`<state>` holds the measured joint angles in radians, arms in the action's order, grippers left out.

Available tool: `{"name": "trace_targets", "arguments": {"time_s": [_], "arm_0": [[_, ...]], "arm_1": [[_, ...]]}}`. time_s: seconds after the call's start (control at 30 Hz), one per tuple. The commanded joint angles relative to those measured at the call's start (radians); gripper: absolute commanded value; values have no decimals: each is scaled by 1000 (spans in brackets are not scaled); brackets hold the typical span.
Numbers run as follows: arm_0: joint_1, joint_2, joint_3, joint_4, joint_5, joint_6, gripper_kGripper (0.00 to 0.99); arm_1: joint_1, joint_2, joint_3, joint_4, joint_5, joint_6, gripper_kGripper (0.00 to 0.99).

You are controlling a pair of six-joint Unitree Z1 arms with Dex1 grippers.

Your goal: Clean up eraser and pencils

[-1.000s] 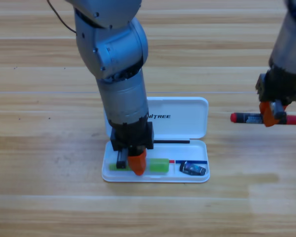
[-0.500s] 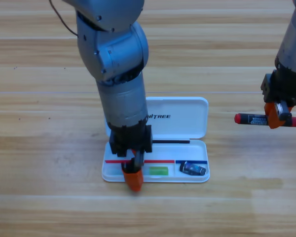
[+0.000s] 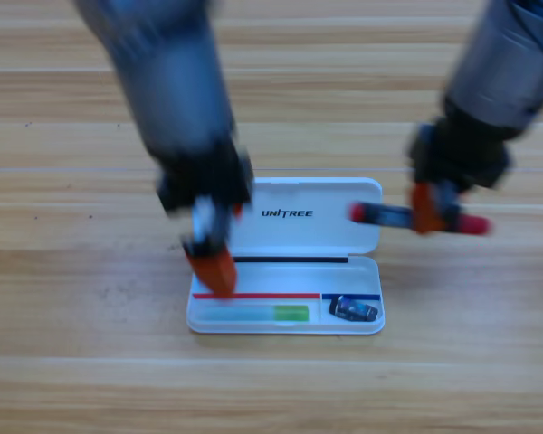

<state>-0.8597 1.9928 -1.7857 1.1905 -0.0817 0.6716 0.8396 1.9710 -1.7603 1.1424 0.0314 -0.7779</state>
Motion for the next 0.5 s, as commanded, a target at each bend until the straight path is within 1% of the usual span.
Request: {"name": "trace_targets", "arguments": {"time_s": [0.03, 0.13, 0.23, 0.4, 0.5], "arm_0": [[57, -253, -18, 52, 17, -12, 990], [119, -350, -12, 60, 19, 22, 990], [194, -404, -6, 60, -1, 51, 990], [334, -428, 65, 58, -107, 128, 990], [367, -428, 123, 50, -138, 154, 990]], "arm_1": [[125, 241, -151, 20, -8, 37, 0], [141, 328, -238, 25, -42, 54, 0], [154, 388, -289, 25, -67, 54, 0], [164, 451, -344, 25, -108, 54, 0], [164, 466, -352, 25, -120, 54, 0]]}}
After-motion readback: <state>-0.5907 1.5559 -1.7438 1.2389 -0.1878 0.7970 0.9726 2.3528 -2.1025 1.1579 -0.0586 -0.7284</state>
